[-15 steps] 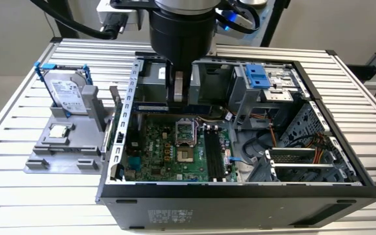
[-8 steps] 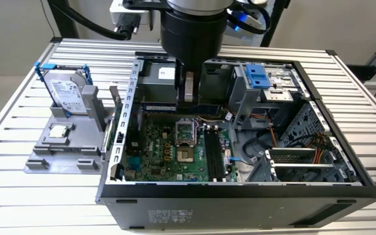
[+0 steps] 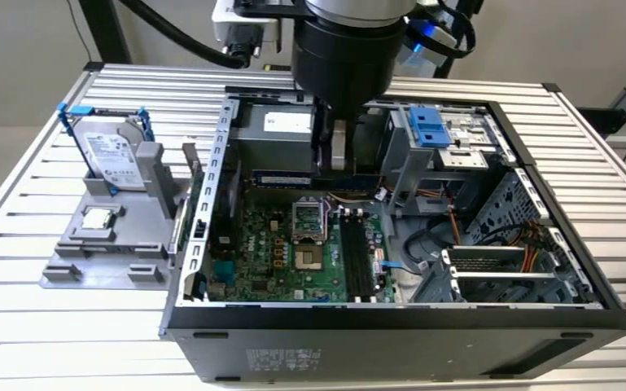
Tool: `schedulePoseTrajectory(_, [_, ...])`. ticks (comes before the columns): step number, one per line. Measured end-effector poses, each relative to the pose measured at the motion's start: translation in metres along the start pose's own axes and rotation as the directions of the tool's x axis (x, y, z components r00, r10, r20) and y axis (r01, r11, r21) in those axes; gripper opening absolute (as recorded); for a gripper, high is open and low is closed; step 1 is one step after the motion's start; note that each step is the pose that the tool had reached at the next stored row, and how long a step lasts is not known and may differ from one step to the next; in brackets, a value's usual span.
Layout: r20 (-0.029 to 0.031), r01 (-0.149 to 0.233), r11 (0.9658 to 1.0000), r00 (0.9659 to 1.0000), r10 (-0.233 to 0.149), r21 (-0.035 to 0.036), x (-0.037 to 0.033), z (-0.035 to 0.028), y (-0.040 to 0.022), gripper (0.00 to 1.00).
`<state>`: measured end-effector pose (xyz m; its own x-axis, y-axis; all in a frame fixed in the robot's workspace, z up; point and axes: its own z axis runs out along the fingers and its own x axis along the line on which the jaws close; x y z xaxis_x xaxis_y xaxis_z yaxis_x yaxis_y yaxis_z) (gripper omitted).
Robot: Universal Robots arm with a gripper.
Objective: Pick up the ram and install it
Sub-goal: 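Pick up the ram and move it above insertion slot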
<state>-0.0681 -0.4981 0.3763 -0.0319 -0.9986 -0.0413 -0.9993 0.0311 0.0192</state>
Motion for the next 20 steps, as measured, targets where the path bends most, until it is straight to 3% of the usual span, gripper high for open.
schedulePoseTrajectory(20, [0.0, 0.0, 1.0, 1.0, 0.0, -0.0002, -0.0014, -0.0008, -0.0433, 0.0])
